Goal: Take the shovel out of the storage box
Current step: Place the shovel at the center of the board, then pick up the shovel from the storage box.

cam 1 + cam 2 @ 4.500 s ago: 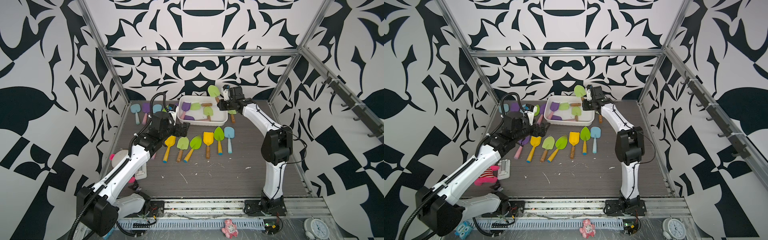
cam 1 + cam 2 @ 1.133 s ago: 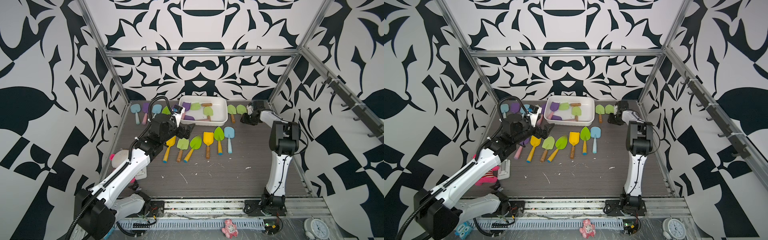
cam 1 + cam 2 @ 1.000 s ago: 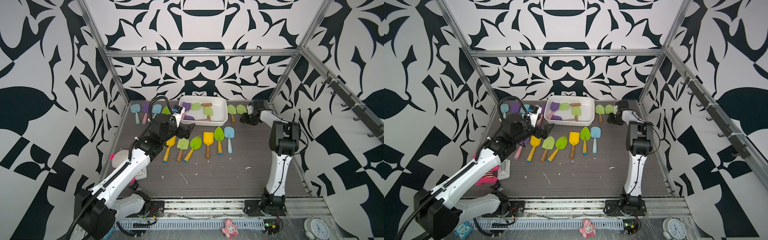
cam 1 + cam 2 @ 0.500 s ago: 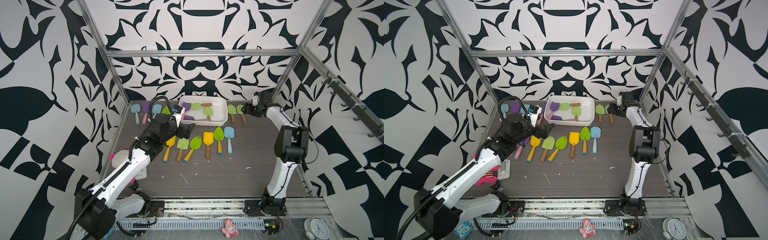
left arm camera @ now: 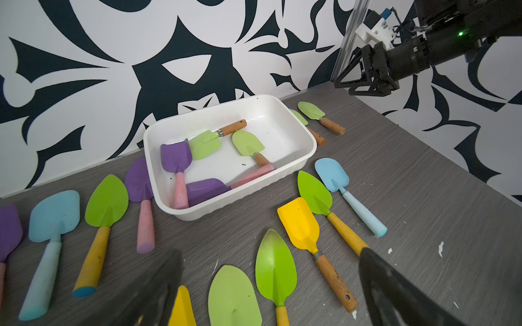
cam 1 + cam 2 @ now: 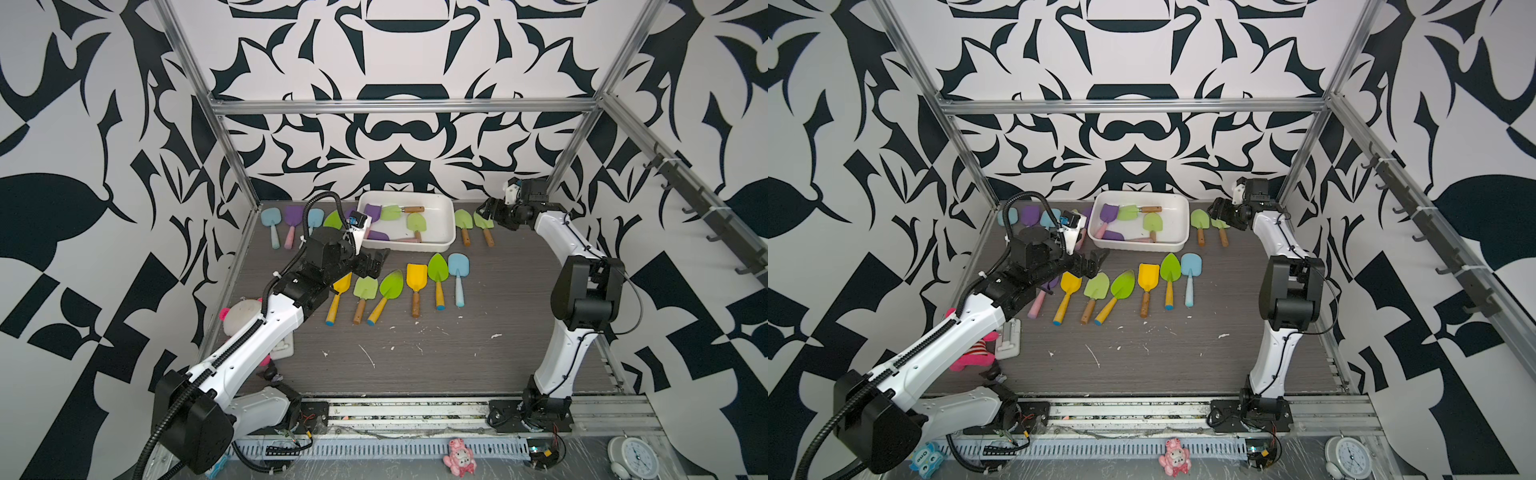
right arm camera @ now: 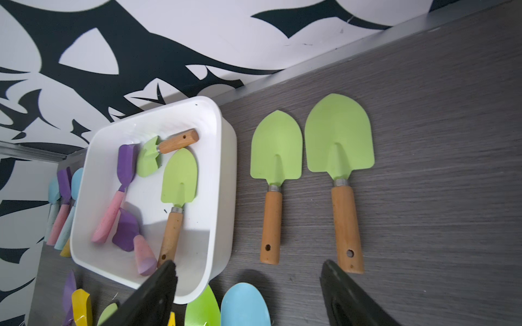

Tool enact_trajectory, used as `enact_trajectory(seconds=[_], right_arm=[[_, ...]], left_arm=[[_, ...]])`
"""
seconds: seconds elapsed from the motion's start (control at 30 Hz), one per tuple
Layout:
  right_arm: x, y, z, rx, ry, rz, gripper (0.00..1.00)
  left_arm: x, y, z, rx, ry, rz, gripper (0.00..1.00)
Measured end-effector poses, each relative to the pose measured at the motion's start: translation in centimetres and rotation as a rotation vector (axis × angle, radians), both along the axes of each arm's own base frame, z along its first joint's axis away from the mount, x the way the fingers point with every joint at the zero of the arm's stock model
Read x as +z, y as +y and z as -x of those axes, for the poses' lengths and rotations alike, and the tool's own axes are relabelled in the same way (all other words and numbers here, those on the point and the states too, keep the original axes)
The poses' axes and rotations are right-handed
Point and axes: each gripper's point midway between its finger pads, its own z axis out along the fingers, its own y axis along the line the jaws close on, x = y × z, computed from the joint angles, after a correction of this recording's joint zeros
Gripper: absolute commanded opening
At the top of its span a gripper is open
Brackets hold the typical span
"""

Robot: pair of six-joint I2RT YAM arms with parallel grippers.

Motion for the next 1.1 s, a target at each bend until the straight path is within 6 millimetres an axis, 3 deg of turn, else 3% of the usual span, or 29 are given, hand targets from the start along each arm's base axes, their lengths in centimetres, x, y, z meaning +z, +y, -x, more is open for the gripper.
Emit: enact_trajectory(seconds=[0.33,0.43,0.57,0.73,1.1], right_arm=[[5.7,7.6,-1.0,0.129,-0.097,-0.01,0.86],[6.1,9.9,-1.6,0.164,-0.095,-0.013,0.84],[4.4,12.5,-2.3,0.19,-0.035,-0.016,0.81],[0.9,15.6,-2.7,0.209,0.069,-0.008,0.76],[-4.0,19.6,-1.7,0.218,0.197,0.032,0.67]], left_arm=[[0.0,0.4,0.0,0.019,-0.001,-0.011,0.99],[0.4,0.7,0.2,0.025,-0.009,-0.01,0.99],[1.1,1.1,0.6,0.036,-0.025,-0.005,0.99],[2.2,1.6,1.0,0.044,-0.052,0.008,0.99],[1.8,1.6,1.1,0.041,-0.044,-0.004,0.99]])
